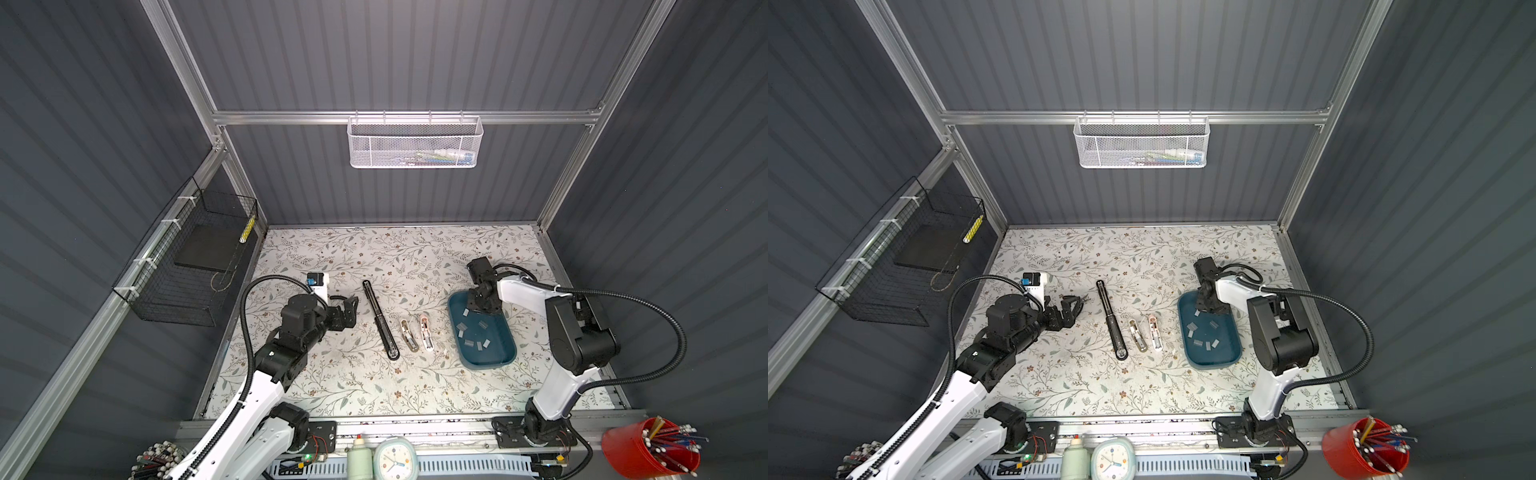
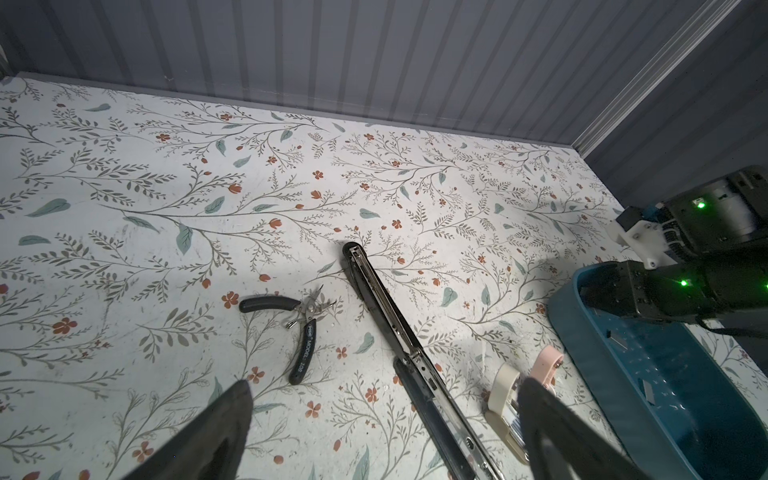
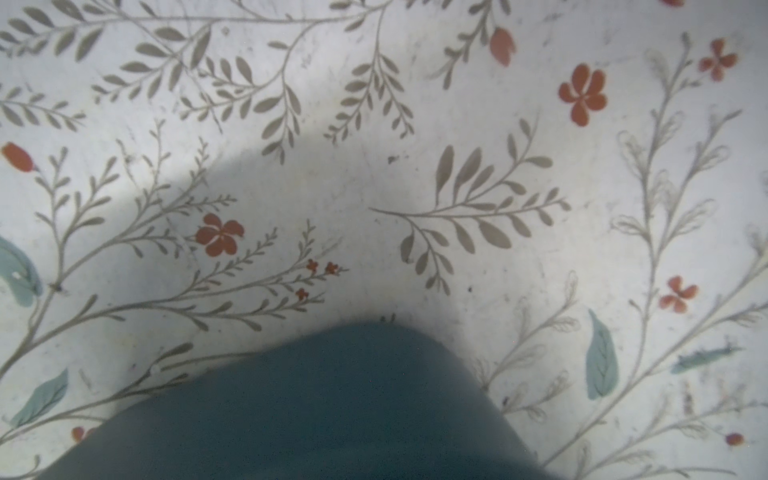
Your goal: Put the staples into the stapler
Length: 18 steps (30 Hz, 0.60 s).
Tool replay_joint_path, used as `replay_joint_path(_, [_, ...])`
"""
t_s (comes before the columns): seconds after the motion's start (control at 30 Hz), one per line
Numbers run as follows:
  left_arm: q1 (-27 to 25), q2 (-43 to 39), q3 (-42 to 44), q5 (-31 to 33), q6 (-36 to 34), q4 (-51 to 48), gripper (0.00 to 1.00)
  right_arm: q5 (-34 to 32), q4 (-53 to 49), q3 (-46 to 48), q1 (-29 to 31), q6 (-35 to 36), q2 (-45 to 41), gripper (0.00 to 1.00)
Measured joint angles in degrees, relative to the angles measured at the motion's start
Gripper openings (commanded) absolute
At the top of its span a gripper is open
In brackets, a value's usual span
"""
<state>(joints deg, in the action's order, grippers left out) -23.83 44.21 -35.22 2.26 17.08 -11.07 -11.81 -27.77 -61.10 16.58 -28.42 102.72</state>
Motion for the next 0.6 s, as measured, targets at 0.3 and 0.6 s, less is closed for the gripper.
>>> replay_joint_path(0.3, [0.0,-0.44,0.7,-1.05,0.02,-0.02,0.99,1.22,0.24,2.29,0.02,0.22,-3.85,0.12])
replay_joint_path(0.6, [0.0,1.33,0.74,-2.58,0.02,-0.57,0.99,2.89,-0.81,6.84,2.93,-0.09,-18.12,0.11])
